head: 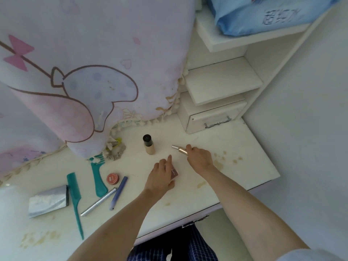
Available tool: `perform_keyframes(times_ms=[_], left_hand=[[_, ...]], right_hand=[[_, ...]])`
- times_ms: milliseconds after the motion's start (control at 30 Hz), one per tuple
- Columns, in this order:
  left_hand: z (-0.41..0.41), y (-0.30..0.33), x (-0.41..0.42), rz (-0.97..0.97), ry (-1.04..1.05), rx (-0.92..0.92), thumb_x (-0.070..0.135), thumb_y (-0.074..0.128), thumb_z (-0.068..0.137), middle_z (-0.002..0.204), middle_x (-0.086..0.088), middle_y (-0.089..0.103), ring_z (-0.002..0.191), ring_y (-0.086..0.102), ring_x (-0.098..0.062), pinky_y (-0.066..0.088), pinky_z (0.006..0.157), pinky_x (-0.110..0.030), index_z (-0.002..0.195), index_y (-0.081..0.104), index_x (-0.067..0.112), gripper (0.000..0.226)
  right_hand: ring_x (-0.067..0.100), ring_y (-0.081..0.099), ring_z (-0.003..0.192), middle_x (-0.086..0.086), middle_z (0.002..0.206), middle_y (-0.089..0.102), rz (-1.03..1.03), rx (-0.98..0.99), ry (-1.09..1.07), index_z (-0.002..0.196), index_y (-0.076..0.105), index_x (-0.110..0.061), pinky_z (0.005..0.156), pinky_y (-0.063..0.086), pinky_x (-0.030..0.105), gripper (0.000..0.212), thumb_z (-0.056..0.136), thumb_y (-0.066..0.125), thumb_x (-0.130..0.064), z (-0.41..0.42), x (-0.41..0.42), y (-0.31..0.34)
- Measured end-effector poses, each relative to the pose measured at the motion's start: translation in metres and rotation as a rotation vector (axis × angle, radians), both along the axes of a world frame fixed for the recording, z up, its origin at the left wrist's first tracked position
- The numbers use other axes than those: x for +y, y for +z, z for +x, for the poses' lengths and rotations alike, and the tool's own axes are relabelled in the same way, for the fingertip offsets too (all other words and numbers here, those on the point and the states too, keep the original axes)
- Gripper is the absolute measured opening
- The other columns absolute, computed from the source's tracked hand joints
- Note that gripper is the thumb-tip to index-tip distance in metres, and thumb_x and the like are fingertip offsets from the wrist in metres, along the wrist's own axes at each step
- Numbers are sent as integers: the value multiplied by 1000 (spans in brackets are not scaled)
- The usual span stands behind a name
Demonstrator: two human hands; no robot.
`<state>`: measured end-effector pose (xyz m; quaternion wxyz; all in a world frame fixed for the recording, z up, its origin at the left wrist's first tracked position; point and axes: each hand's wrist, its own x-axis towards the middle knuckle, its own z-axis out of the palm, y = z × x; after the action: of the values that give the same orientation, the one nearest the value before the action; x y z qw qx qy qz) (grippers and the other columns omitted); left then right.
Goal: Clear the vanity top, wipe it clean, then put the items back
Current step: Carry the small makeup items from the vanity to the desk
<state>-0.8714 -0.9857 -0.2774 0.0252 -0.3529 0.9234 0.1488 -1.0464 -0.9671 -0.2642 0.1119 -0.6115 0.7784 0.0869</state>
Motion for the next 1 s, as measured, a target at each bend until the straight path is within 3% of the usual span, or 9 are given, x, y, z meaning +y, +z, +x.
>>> perform_keyframes(times_ms=[133, 333, 500, 767, 1000], left_hand=[[-7, 11, -2, 100, -49, 96, 27, 74, 66, 108, -24, 52, 94, 54, -38, 52, 65, -38, 135, 39, -5, 83], [-27, 43, 7, 83, -326, 153, 33, 64, 77, 120, -19, 45, 107, 50, -33, 49, 73, -35, 135, 43, 8, 66], [-50, 76, 47, 75, -545, 186, 35, 64, 77, 122, -13, 43, 102, 54, -27, 49, 72, -35, 132, 44, 10, 63], [-78, 117, 228, 164, -1067, 200, 41, 56, 82, 119, -7, 39, 105, 48, -25, 48, 83, -38, 131, 38, 14, 58], [-29, 147, 430, 194, -1519, 290, 43, 57, 83, 118, -6, 43, 100, 54, -22, 49, 77, -33, 130, 41, 15, 57]], right_hand=[[30, 63, 94, 10, 108, 65, -47, -23, -209, 119, 46, -8, 63, 37, 31, 25, 95, 39, -11, 4, 21, 8], [29, 65, 89, 9, 101, 67, -229, -12, -595, 110, 49, -8, 60, 36, 30, 25, 97, 42, -29, 24, 74, 31], [31, 64, 85, 9, 97, 66, -300, 15, -951, 106, 49, -8, 59, 36, 29, 24, 97, 41, -29, 54, 160, 54], [28, 64, 83, 7, 95, 66, -346, 179, -1557, 107, 48, -9, 59, 38, 29, 27, 97, 40, -33, 125, 352, 86], [29, 64, 89, 8, 100, 66, -323, 334, -2025, 112, 48, -11, 63, 38, 31, 27, 96, 41, -32, 234, 535, 113]])
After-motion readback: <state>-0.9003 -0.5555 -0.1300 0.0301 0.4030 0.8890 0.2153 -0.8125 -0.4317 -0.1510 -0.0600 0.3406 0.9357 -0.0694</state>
